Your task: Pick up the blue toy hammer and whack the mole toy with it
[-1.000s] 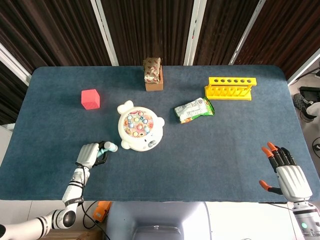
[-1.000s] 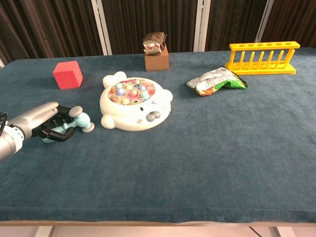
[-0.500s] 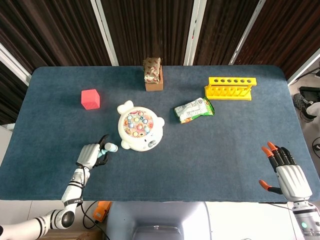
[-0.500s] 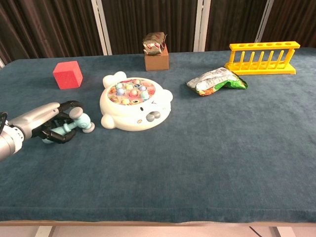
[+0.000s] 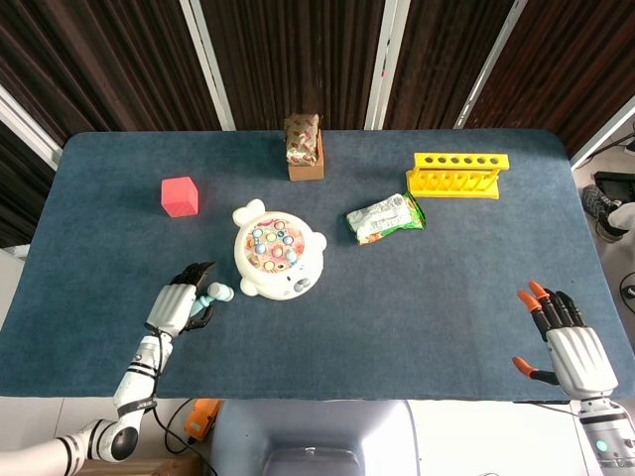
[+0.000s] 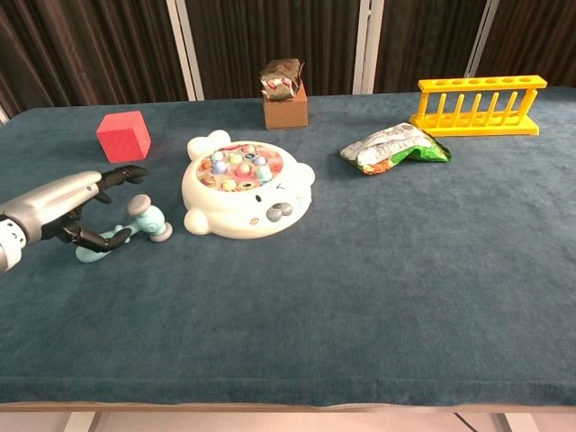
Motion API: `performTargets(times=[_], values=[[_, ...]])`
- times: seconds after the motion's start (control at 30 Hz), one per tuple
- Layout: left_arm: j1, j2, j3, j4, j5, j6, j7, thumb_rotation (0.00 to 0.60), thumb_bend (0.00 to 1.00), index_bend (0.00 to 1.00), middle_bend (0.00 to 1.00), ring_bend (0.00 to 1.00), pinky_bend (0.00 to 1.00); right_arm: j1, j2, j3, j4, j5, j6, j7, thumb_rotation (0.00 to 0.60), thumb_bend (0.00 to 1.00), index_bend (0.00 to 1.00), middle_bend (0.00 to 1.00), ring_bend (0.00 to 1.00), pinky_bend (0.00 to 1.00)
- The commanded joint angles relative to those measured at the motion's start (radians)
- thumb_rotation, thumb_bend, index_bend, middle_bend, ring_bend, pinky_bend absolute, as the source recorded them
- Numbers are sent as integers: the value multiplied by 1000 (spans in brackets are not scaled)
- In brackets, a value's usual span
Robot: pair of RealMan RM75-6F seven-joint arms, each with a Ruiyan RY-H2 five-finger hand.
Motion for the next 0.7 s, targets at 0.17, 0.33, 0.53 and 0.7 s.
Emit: performTargets(times=[0.17,0.33,0.53,0.7], values=[[66,89,51,-73,129,155,14,600,437,46,43,12,115,-2,-2,1,-1,1,4,-6,600,340,0,0,0,0],[193,296,174,-222,205,264,15,600,441,3,0,0,60,-10,-8,11,3,11,27,-19,600,340,0,0,0,0],[355,409,307,-256,374,468,-42,600,462,0,0,0,31,-12,-28,11,8,19,25,-65,600,340,0,0,0,0],[389,383,308,-212,451,534,-9,600,460,0,0,0,30,-3,-39,-1,-7,11,-1,-104,600,341,0,0,0,0]])
